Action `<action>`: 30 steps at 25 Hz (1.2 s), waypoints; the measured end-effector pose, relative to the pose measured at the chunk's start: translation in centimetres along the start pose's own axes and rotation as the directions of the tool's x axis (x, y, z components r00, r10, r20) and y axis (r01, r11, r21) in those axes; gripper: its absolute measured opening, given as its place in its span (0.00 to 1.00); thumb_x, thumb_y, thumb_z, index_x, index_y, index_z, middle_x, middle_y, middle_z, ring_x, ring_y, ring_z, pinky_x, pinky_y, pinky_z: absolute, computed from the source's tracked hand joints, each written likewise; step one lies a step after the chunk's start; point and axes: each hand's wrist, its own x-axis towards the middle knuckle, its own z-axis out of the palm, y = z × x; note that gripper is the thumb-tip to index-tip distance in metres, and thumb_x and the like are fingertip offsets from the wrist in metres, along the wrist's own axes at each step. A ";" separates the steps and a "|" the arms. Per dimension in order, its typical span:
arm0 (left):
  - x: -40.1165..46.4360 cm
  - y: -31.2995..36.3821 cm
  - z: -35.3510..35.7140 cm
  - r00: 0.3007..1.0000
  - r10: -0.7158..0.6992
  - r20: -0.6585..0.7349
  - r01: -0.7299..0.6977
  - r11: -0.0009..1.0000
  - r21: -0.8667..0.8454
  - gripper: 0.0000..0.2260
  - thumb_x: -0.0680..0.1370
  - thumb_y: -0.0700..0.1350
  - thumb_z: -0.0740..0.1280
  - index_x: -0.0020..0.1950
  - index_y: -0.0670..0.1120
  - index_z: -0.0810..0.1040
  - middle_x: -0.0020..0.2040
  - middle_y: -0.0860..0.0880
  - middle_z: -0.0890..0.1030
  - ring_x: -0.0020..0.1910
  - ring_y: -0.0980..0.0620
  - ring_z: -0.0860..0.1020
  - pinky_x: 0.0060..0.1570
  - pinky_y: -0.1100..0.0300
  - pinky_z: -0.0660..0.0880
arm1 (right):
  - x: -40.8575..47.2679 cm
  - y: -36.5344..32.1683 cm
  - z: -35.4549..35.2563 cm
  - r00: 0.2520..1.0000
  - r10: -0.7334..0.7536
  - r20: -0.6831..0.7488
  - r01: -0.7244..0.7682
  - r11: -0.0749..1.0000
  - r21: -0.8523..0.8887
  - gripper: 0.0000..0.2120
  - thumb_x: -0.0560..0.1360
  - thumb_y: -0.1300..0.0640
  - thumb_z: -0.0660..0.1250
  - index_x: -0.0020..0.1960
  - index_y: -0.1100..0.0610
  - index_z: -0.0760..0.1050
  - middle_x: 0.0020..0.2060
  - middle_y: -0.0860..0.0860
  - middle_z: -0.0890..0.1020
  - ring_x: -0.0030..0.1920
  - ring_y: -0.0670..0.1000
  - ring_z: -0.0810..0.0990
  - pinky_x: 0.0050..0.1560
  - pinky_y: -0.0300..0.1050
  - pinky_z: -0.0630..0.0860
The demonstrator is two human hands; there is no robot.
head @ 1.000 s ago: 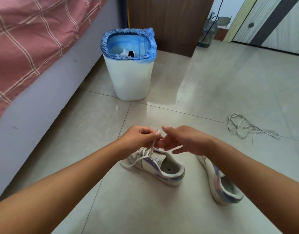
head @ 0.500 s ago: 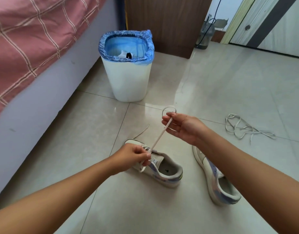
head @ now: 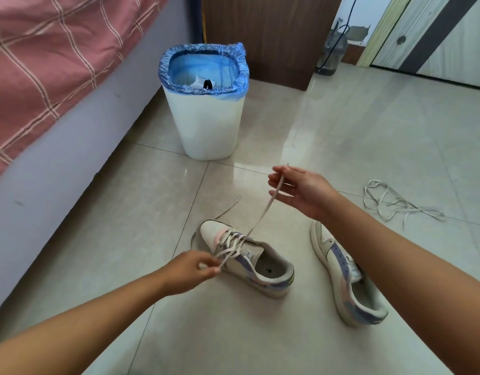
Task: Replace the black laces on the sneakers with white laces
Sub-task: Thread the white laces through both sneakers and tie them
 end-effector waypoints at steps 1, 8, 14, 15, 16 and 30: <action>0.2 1.1 -0.6 0.996 0.049 -0.077 -0.050 0.999 -0.011 0.09 0.78 0.51 0.65 0.56 0.52 0.79 0.48 0.58 0.80 0.41 0.65 0.76 0.42 0.72 0.70 | -0.7 0.3 0.6 0.999 0.006 0.038 -0.001 0.989 -0.147 0.08 0.79 0.60 0.61 0.49 0.60 0.78 0.39 0.52 0.78 0.41 0.49 0.77 0.49 0.46 0.77; 0.7 7.8 -3.0 0.965 0.098 -0.243 -0.231 0.754 -0.615 0.10 0.79 0.46 0.63 0.56 0.44 0.78 0.46 0.51 0.83 0.47 0.58 0.81 0.50 0.67 0.76 | -3.4 2.5 5.4 0.987 -0.003 0.163 0.078 0.888 -0.453 0.03 0.74 0.64 0.68 0.47 0.60 0.79 0.34 0.52 0.81 0.32 0.45 0.80 0.35 0.35 0.76; -0.3 6.0 -3.1 0.983 -0.090 -0.161 -0.043 0.740 -0.671 0.05 0.76 0.38 0.68 0.47 0.37 0.79 0.34 0.44 0.80 0.28 0.53 0.79 0.34 0.65 0.78 | -3.5 5.2 3.9 0.998 0.051 -0.031 -0.059 0.854 -0.517 0.05 0.77 0.59 0.66 0.44 0.60 0.74 0.33 0.55 0.79 0.31 0.50 0.76 0.30 0.39 0.75; -0.7 5.3 -2.9 0.982 -0.134 -0.132 0.009 0.735 -0.678 0.05 0.77 0.39 0.67 0.46 0.37 0.78 0.35 0.43 0.80 0.27 0.53 0.78 0.33 0.64 0.78 | -3.5 6.5 3.1 0.987 0.124 -0.107 -0.163 0.813 -0.559 0.08 0.78 0.59 0.65 0.41 0.61 0.73 0.32 0.56 0.77 0.29 0.50 0.73 0.27 0.38 0.72; -0.9 4.4 -2.7 0.979 -0.174 -0.106 0.056 0.728 -0.684 0.05 0.77 0.39 0.67 0.44 0.38 0.78 0.35 0.43 0.80 0.26 0.52 0.78 0.33 0.62 0.79 | -3.7 7.7 2.4 0.962 0.220 -0.162 -0.273 0.760 -0.590 0.10 0.78 0.59 0.64 0.39 0.61 0.72 0.31 0.56 0.74 0.28 0.51 0.71 0.26 0.39 0.69; 1.9 6.6 0.2 0.971 -0.191 -0.143 0.019 0.660 -0.751 0.09 0.81 0.41 0.60 0.45 0.41 0.77 0.34 0.47 0.76 0.27 0.55 0.72 0.28 0.67 0.70 | -4.6 11.4 4.3 0.930 0.261 -0.257 -0.279 0.960 -0.033 0.09 0.67 0.61 0.71 0.41 0.61 0.71 0.37 0.60 0.77 0.37 0.57 0.78 0.44 0.55 0.79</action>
